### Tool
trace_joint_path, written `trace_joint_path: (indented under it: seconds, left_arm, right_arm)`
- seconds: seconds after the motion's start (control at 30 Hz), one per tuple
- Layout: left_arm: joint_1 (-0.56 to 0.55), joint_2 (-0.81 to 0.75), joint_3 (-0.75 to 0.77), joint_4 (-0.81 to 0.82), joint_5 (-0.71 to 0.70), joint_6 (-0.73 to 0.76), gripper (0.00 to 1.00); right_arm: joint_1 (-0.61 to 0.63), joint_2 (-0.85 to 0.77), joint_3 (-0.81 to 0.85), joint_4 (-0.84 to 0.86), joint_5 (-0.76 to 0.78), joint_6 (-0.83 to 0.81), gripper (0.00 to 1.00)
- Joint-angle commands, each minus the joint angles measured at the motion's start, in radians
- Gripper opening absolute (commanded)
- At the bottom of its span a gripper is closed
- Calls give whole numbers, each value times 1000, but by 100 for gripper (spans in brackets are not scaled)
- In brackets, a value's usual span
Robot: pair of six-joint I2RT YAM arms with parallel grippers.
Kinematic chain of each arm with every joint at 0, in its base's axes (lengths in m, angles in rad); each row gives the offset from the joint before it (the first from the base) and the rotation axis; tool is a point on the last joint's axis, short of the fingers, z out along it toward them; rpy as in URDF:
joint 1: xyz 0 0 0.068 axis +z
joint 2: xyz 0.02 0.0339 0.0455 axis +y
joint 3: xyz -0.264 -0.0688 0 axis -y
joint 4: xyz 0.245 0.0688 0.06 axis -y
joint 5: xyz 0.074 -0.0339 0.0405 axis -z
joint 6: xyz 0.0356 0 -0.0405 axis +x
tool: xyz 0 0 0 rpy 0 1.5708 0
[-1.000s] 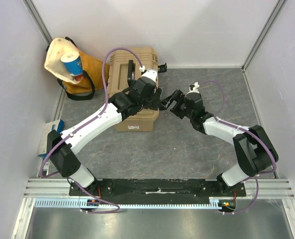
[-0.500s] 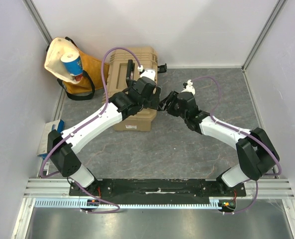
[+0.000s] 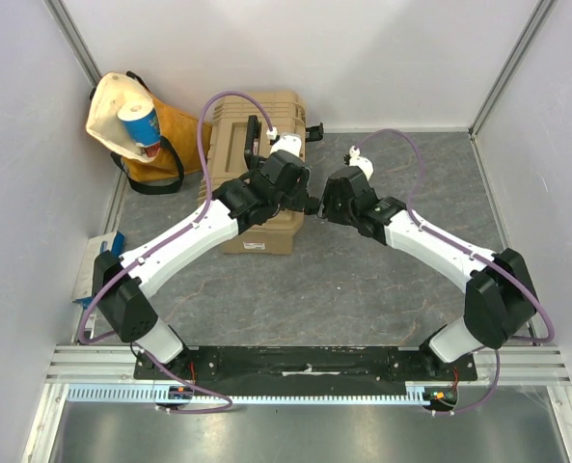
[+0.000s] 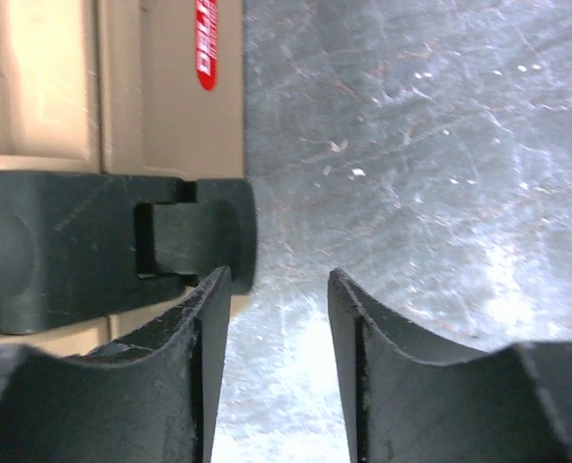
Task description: Pack the tool kit
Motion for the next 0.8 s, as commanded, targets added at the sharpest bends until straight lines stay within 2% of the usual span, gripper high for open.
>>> trace_joint_path:
  seconds: [0.0,0.07,0.2,0.23,0.27,0.47,0.6,0.77]
  left_arm:
    - [18,76,-64,-234,134,-110,84]
    - [21,41,-32,-234,138,-115,85]
    - [23,-23,43,-224,126,-108,89]
    - [23,-45,54,-214,121,-103,90]
    - [24,-60,67,-205,117,-98,91]
    - [66,-192,81,-163,98,-66,93]
    - [151,-255,46,-151,114,-29,93]
    - [296,-272,-40,-137,210,20,93]
  right_arm:
    - [10,15,105,-234,91,-71,48]
    - [9,27,145,-283,113,-89,44]
    - [9,91,218,-372,137,-140,10]
    - [9,117,232,-389,142,-147,3]
    - [9,139,248,-401,137,-158,0]
    - [9,252,350,-414,155,-233,0]
    - [7,332,459,-420,157,-308,0]
    - [-2,378,551,-448,137,-365,0]
